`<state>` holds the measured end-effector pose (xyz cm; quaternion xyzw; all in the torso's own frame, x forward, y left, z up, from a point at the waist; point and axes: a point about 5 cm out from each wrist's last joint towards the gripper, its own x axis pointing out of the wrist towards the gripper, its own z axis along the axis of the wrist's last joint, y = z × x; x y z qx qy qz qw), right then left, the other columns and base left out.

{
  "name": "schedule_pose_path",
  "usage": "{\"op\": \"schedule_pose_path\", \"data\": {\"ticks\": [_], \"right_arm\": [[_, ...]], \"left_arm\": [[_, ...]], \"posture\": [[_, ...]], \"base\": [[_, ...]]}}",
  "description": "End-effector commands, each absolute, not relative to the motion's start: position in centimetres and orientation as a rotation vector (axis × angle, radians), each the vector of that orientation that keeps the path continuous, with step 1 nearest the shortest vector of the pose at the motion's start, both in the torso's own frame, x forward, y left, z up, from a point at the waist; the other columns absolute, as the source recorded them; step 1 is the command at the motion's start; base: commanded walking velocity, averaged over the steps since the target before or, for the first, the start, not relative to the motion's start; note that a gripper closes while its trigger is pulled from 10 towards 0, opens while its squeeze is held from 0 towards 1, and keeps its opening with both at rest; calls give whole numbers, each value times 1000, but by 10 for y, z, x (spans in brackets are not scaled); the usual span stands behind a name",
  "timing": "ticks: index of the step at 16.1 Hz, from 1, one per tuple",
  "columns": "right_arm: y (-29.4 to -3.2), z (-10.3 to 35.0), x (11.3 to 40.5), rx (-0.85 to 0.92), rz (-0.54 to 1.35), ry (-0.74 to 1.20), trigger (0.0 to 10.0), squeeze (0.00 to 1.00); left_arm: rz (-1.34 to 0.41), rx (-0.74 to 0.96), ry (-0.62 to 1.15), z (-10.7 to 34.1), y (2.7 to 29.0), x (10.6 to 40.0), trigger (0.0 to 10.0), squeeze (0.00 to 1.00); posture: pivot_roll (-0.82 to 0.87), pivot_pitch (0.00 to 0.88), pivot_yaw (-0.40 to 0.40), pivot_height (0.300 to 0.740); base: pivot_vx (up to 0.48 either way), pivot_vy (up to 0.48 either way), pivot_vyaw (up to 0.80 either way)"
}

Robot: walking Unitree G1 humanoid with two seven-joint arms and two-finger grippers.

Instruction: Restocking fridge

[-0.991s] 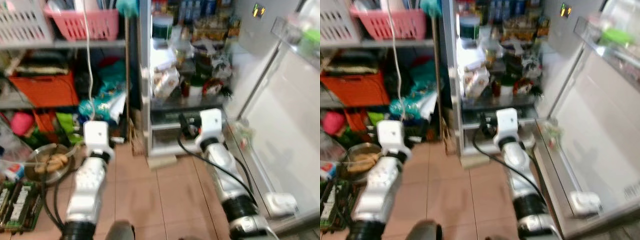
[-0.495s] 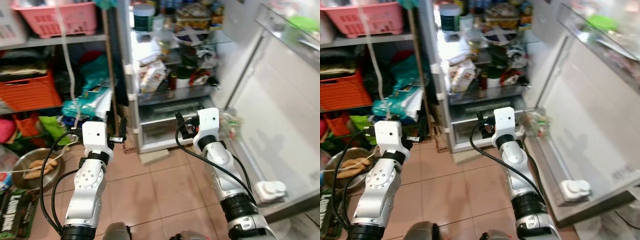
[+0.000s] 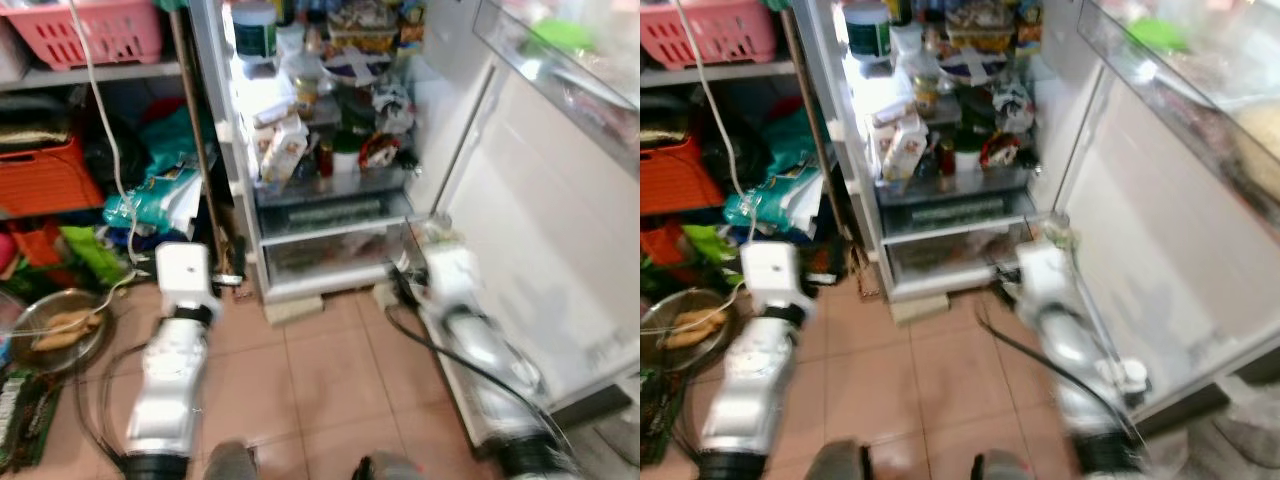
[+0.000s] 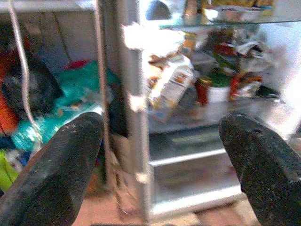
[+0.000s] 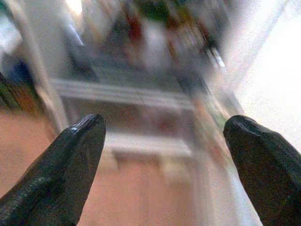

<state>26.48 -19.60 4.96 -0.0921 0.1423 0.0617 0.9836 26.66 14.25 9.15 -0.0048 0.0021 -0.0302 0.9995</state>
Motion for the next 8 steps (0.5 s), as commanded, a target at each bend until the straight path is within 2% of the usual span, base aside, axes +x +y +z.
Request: {"op": "schedule_pose_path", "data": {"ticks": [1,5,8], "right_arm": [[-197,57,267,-179,120,280,10000,0],[-242,44,258,-234,-78,461,10000,0],[-252,41,259,-232,-125,509,10000,0]], "left_arm": [[-43,12,0,94,149,267,10000,0],[-56,16,8,93,147,268,10000,0],[-58,15,8,93,147,269,10000,0]], "posture": [[81,75,-29,740],[73,70,-26,740],[78,66,-26,740]], "base": [[0,0,0],[0,0,0],[0,0,0]]}}
